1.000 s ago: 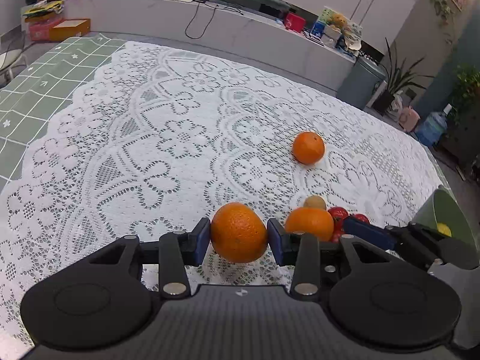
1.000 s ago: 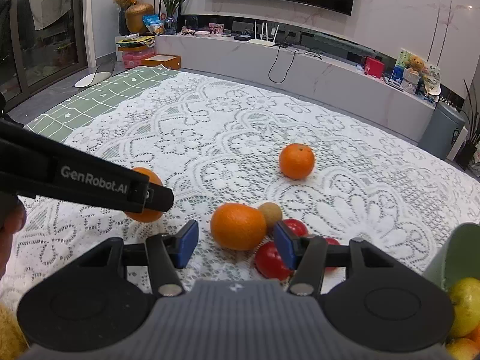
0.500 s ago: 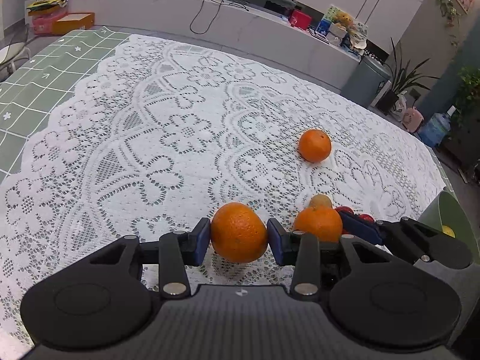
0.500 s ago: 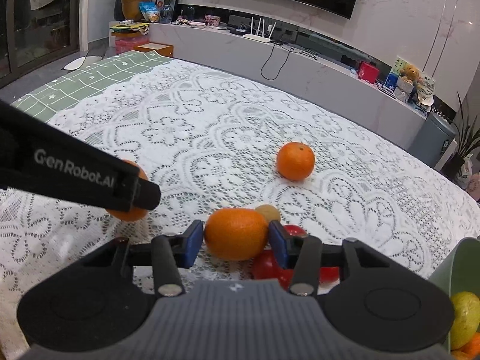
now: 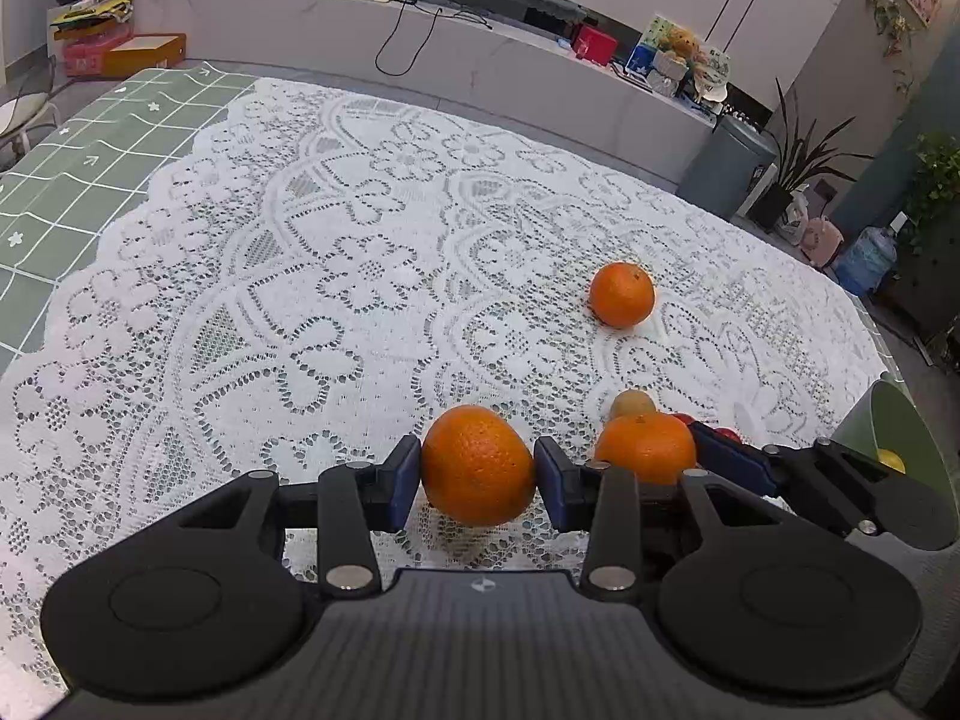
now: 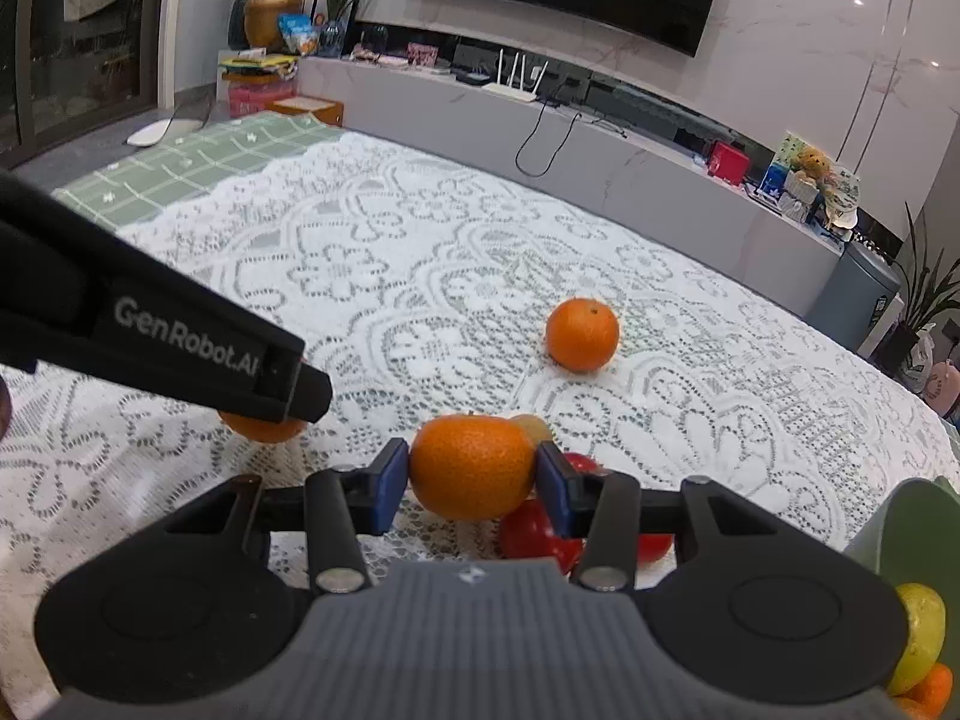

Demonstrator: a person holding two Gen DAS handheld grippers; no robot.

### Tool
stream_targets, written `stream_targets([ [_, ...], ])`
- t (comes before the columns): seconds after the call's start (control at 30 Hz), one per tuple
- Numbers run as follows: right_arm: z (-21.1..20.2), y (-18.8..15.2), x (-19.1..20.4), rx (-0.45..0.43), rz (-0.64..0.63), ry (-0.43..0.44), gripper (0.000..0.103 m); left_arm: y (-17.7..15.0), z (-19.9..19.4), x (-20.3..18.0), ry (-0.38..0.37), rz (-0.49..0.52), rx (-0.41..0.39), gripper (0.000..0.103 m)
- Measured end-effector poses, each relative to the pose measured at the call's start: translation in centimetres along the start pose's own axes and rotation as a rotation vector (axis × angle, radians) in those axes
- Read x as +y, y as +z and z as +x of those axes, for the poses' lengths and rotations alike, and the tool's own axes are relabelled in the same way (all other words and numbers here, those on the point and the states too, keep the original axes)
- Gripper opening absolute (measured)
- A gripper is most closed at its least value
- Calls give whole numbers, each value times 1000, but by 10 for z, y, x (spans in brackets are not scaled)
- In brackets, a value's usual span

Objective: Organize fruits
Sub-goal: 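Grasp an orange with the left gripper while the right gripper grasps another orange, then carry both oranges over the green colander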

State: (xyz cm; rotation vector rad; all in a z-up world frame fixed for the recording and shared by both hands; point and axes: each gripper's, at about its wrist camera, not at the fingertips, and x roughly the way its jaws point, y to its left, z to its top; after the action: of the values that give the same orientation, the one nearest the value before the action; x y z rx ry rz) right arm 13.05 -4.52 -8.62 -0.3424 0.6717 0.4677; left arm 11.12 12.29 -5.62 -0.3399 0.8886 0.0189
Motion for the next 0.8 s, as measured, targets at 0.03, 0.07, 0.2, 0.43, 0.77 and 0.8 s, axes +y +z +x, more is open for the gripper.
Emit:
stream_targets([
  [0.03, -3, 0, -1, -5, 6, 2, 44, 0, -1, 0, -2, 0, -4, 46],
  [0.07, -6, 0, -2, -9, 14, 6, 44, 0, -3, 0, -4, 0, -8, 46],
  [0.2, -21, -1, -8, -28, 48, 17, 44, -2, -9, -1, -16, -2, -26, 46],
  [0.43, -55, -3, -22, -49, 102, 32, 43, -5, -23, -9, -37, -5, -39, 46],
  [0.77, -109, -2, -56, -87, 194, 27, 43, -9, -50, -53, -63, 66, -60, 46],
  [0.8, -115, -4, -62, -89, 202, 21, 43, -10, -53, -61, -72, 80, -62, 46],
])
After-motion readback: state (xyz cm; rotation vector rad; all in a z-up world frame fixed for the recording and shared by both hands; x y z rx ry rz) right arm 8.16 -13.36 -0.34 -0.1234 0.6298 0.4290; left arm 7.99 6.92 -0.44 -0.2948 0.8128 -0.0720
